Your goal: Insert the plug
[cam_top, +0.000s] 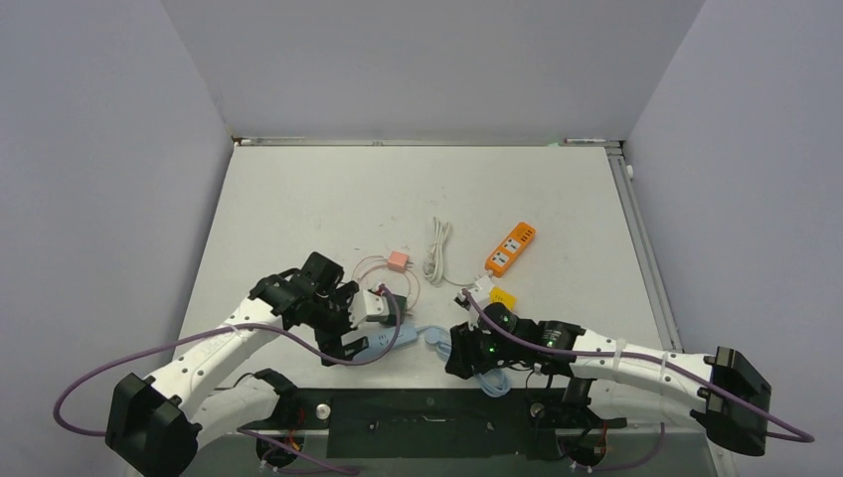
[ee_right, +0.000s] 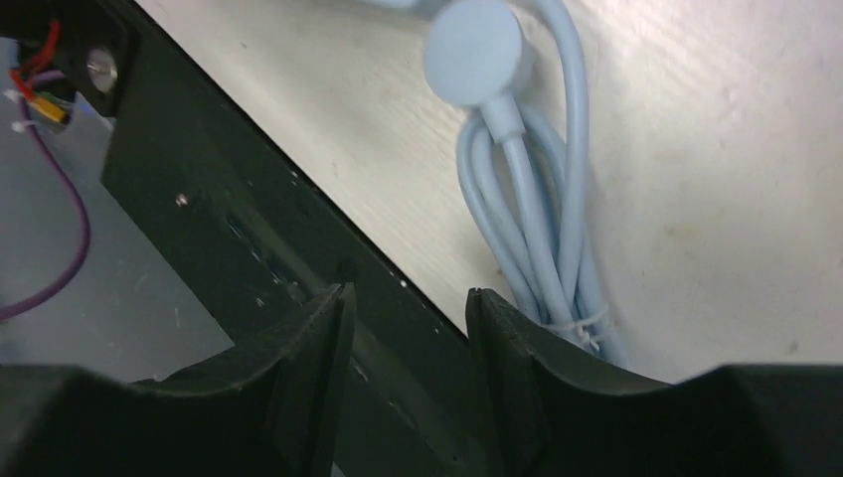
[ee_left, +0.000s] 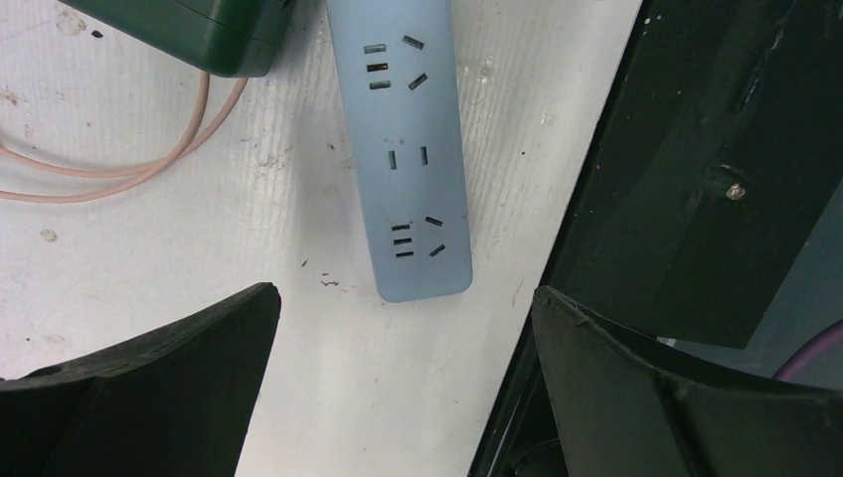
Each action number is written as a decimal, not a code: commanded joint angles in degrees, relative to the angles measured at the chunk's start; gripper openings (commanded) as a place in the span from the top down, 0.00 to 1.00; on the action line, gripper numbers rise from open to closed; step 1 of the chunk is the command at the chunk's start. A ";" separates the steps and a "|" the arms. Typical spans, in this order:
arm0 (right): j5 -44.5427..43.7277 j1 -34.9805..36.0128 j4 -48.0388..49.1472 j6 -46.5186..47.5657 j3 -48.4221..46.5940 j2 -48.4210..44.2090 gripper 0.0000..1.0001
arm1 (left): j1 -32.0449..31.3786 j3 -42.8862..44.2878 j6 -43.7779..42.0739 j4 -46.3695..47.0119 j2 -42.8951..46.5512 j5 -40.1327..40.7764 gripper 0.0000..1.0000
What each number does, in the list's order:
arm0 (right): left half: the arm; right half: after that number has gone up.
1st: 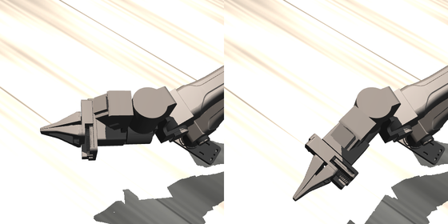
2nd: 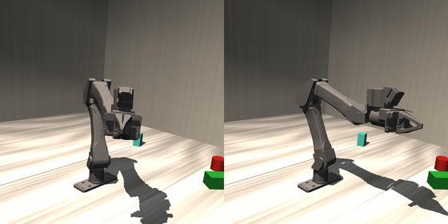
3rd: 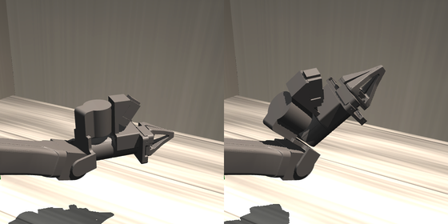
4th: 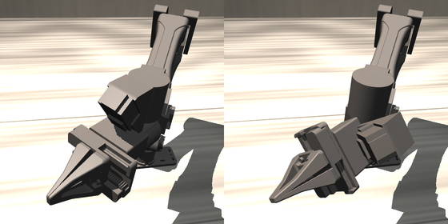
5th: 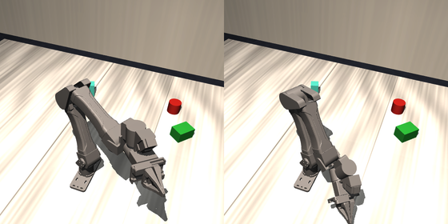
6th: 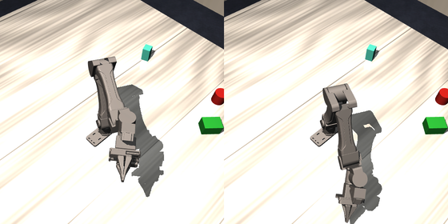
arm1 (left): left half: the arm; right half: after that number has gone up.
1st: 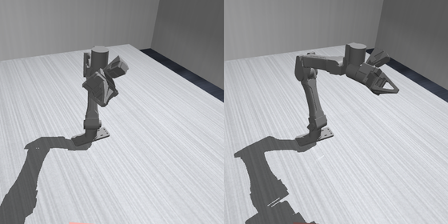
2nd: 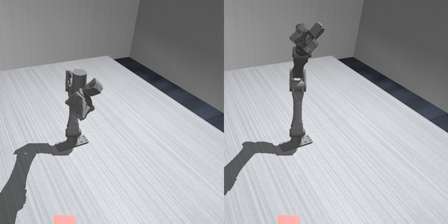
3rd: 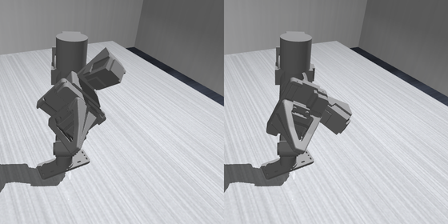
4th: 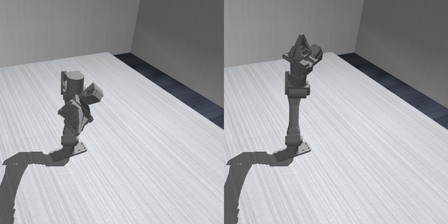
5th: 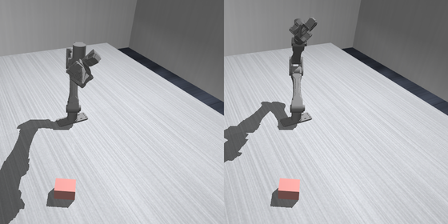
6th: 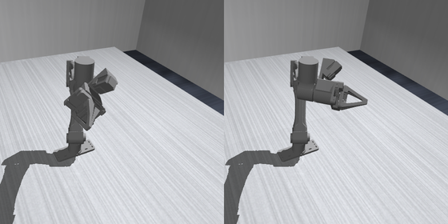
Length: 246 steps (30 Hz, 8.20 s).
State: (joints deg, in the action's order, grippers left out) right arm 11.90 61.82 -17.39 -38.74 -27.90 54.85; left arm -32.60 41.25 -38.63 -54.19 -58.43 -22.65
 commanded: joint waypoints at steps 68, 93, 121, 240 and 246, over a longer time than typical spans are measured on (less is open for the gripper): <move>-28.62 7.52 3.39 6.70 -38.72 45.49 0.04 | 32.25 10.45 10.53 8.75 -0.51 -17.34 0.04; -30.67 5.67 -0.74 12.74 -42.92 46.31 0.58 | 32.25 11.86 7.04 5.72 3.99 -19.36 0.04; 39.99 -10.06 4.86 20.78 -49.20 30.24 0.69 | 28.56 6.85 -51.51 -4.90 34.15 -38.15 0.04; -0.34 4.97 6.85 37.32 -31.88 9.99 0.95 | 9.57 9.95 15.60 17.26 21.52 -30.70 0.04; -22.53 5.03 1.99 19.32 -29.90 11.56 0.95 | 9.51 5.98 4.75 4.94 18.48 -16.55 0.02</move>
State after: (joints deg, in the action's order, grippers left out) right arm 8.32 66.67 -15.40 -4.71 -58.50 66.85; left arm -22.83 49.08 -28.67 -43.18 -36.77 -50.33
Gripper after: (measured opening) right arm 0.584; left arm 0.963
